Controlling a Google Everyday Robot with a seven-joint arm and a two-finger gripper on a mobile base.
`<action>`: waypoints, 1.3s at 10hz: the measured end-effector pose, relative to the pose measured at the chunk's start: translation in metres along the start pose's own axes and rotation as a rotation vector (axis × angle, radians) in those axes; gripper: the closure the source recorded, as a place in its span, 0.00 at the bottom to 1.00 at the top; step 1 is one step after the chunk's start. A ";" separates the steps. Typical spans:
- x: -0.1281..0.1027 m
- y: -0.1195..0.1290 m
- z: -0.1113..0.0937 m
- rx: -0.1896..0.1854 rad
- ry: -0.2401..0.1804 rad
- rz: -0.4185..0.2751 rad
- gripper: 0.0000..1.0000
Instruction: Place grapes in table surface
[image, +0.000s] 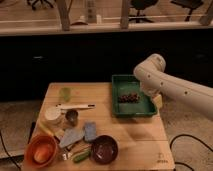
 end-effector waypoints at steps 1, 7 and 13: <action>0.002 -0.002 0.002 0.000 0.005 -0.013 0.20; 0.011 -0.026 0.012 0.019 0.035 -0.105 0.20; 0.017 -0.048 0.022 0.051 0.049 -0.178 0.20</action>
